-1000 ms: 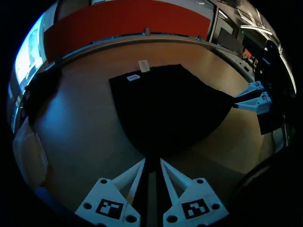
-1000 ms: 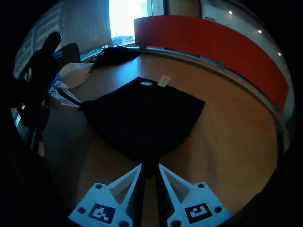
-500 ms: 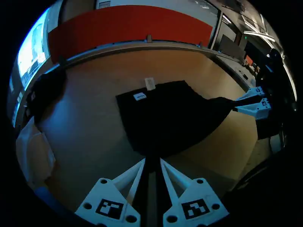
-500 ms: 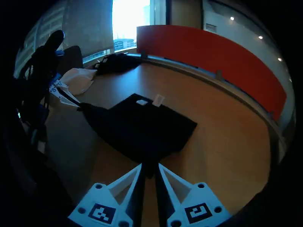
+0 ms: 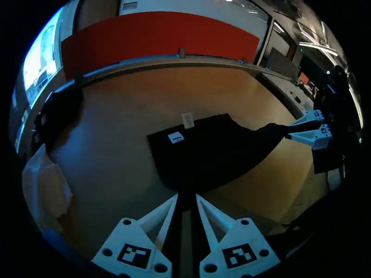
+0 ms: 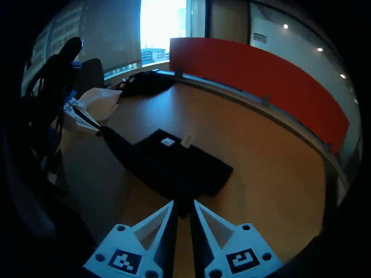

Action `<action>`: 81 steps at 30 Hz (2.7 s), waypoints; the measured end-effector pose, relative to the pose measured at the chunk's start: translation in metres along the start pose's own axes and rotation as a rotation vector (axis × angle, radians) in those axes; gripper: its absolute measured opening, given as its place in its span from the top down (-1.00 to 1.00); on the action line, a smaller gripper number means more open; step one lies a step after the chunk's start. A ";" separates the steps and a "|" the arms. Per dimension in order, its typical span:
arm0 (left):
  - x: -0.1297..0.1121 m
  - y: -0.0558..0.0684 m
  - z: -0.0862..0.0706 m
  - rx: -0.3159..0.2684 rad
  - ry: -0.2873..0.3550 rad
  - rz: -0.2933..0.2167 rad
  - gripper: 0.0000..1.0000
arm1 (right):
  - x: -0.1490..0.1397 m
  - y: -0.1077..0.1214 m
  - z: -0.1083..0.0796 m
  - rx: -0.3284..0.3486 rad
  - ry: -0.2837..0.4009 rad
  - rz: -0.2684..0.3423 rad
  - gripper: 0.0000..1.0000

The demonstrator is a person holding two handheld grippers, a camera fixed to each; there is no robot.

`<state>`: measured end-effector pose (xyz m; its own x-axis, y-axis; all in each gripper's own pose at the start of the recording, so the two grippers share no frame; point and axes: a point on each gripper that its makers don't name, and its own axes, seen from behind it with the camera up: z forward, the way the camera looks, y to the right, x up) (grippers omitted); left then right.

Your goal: Fold towel

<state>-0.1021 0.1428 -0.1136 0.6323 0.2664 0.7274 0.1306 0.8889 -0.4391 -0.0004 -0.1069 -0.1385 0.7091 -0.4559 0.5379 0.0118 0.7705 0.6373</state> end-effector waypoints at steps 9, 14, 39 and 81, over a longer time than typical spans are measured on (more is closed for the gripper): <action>0.007 0.002 -0.009 -0.009 0.003 -0.003 0.78 | 0.004 -0.004 -0.011 0.007 -0.003 0.009 0.68; 0.008 0.003 -0.013 -0.014 0.003 -0.002 0.78 | 0.005 -0.006 -0.016 0.010 -0.008 0.009 0.68; 0.006 0.006 -0.012 -0.023 -0.002 -0.014 0.78 | -0.005 -0.010 -0.020 0.022 -0.051 0.003 0.68; 0.031 -0.025 0.072 0.016 -0.004 -0.040 0.78 | -0.008 0.051 0.064 0.024 -0.162 0.027 0.68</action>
<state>-0.1410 0.1562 -0.0424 0.6236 0.2319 0.7466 0.1433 0.9049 -0.4007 -0.0506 -0.0924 -0.0744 0.5863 -0.5024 0.6355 -0.0235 0.7736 0.6333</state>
